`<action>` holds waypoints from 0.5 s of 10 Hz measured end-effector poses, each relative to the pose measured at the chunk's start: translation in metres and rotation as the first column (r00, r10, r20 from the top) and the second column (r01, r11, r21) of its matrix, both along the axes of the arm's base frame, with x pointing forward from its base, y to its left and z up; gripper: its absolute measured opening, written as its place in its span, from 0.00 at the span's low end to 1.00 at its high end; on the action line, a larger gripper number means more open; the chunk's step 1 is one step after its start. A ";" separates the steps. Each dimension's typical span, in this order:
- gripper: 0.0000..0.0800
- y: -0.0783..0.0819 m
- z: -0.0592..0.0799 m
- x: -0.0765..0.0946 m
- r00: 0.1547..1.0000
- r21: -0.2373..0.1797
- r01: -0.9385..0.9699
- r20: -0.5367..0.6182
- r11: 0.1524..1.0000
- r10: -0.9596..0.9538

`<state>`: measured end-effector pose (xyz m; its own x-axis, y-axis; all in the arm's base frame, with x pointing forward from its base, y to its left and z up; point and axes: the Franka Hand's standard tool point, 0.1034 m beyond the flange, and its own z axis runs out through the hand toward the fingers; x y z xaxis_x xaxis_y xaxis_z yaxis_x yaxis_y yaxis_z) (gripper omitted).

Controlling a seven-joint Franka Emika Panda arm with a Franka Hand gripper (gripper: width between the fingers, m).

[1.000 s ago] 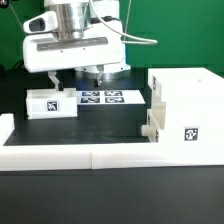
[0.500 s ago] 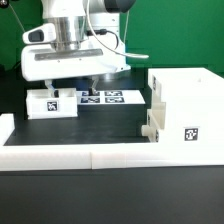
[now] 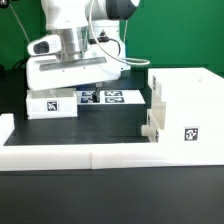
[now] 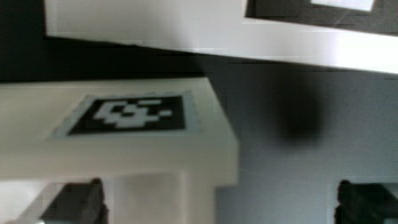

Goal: Assemble drawer

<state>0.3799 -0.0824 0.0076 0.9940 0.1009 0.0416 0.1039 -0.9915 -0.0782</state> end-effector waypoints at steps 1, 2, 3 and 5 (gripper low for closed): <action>0.81 -0.001 0.000 -0.001 1.000 -0.008 0.015 0.010 1.000 -0.015; 0.81 -0.002 0.000 -0.003 0.998 -0.018 0.057 0.024 0.998 -0.057; 0.81 -0.002 0.000 -0.003 0.997 -0.023 0.068 0.032 0.997 -0.067; 0.66 -0.007 0.001 -0.003 0.996 -0.030 0.077 0.046 0.997 -0.075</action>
Offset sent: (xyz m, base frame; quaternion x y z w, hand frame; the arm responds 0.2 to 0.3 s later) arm -0.0034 -0.0048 0.0013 -0.0080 0.0387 0.0563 0.9976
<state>0.3772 -0.0889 0.0084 0.9961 0.0271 0.0839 0.0309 -0.9986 -0.0440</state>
